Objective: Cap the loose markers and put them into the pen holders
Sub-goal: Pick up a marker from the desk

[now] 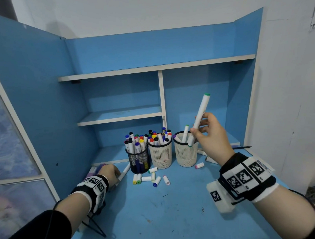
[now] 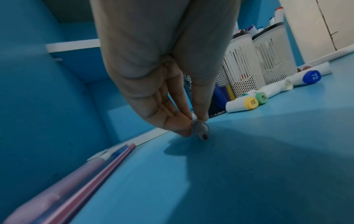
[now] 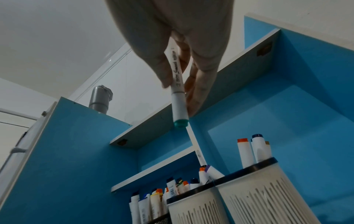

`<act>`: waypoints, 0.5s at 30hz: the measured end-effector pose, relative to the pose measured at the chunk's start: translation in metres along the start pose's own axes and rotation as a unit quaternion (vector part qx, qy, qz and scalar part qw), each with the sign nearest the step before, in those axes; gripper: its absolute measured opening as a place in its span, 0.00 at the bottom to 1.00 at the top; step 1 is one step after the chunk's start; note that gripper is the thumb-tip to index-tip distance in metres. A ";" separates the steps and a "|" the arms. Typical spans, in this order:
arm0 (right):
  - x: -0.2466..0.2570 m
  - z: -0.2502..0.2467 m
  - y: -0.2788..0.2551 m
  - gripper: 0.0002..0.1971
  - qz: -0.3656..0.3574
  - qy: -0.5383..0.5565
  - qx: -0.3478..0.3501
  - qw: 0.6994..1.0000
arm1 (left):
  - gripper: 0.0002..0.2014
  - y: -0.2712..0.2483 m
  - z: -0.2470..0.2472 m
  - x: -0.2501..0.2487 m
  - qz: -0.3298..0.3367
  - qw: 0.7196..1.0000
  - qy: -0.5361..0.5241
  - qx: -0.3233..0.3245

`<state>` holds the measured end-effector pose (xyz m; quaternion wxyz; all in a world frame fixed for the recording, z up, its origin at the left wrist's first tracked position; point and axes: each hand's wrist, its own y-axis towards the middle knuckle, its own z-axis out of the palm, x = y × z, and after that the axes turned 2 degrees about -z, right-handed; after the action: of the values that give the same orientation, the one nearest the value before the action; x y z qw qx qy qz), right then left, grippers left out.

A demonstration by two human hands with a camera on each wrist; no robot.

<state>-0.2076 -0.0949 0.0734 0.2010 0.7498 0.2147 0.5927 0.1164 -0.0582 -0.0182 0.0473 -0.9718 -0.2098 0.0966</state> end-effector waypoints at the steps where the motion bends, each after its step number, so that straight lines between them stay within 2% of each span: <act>1: 0.000 0.001 0.004 0.11 -0.005 0.012 -0.006 1.000 | 0.16 0.000 -0.001 0.001 -0.003 1.000 0.007 0.004; 4: 0.000 0.002 0.013 0.07 -0.006 0.050 -0.004 0.999 | 0.14 -0.007 -0.004 0.003 -0.013 0.999 0.027 0.012; 8: -0.007 0.002 0.023 0.10 -0.033 -0.018 -0.009 0.999 | 0.13 -0.020 -0.005 0.011 0.002 0.997 0.040 0.065; 15: -0.019 0.004 0.033 0.30 -0.016 -0.058 -0.029 0.998 | 0.14 -0.045 -0.004 0.015 0.043 0.981 0.073 0.175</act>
<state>-0.2052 -0.1329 0.0759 0.2441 0.7731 0.1979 0.5509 0.1127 -0.0116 -0.0107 0.2279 -0.9611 -0.1432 0.0625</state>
